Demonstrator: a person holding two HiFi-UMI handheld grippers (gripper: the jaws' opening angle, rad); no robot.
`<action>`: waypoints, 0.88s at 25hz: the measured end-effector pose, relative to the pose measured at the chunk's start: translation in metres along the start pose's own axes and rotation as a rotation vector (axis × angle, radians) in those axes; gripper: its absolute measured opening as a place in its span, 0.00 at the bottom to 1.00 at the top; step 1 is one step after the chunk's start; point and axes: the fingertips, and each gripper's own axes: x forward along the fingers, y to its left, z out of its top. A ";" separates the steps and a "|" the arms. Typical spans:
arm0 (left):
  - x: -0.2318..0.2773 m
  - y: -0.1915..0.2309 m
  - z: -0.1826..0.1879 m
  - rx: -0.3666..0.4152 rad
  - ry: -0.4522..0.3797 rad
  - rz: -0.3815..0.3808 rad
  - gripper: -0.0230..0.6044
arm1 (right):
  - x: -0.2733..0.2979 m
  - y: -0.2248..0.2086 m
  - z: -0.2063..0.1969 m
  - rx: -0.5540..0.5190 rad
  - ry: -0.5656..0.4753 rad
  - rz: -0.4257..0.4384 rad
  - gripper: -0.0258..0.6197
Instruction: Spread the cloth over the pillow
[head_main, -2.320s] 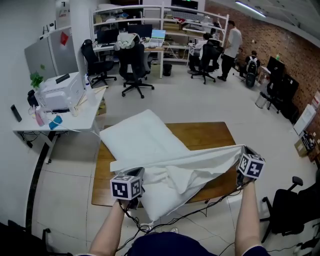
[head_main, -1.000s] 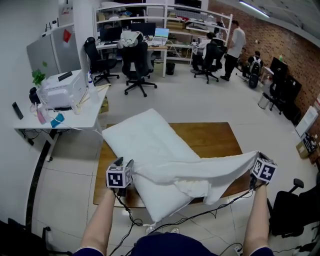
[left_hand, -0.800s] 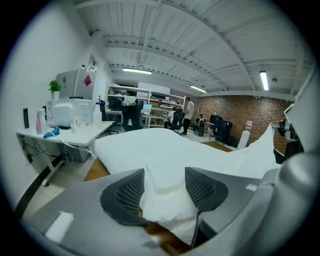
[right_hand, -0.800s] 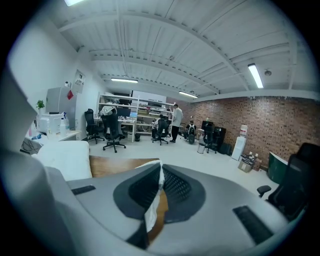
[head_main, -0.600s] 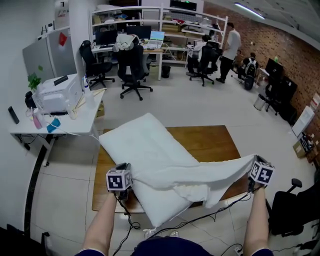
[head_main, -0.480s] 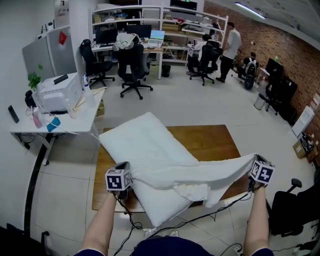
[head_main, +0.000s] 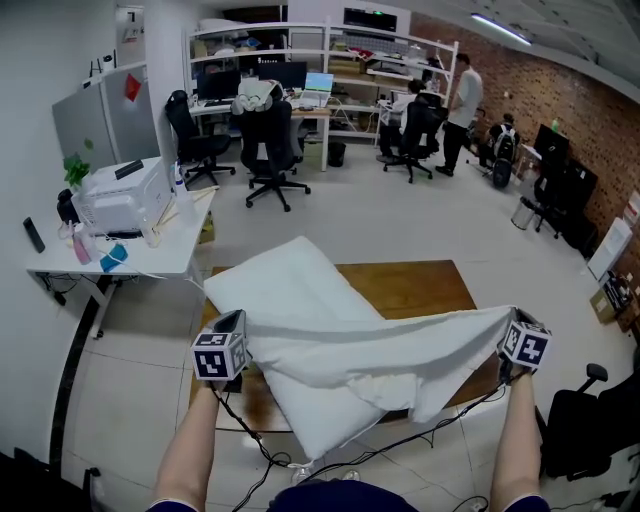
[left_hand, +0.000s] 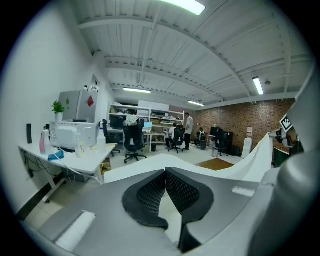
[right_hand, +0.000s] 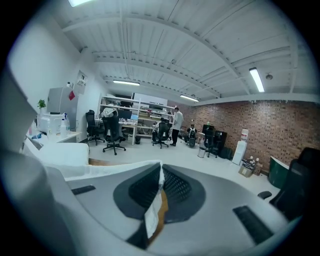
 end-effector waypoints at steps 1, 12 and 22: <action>-0.001 0.003 0.012 -0.001 -0.021 0.007 0.05 | 0.001 0.001 0.004 -0.004 -0.009 0.007 0.06; -0.007 0.042 0.144 0.104 -0.159 0.134 0.05 | -0.011 0.024 0.076 -0.016 -0.173 0.116 0.06; -0.020 0.061 0.267 0.166 -0.293 0.216 0.05 | -0.041 0.032 0.162 -0.043 -0.339 0.182 0.06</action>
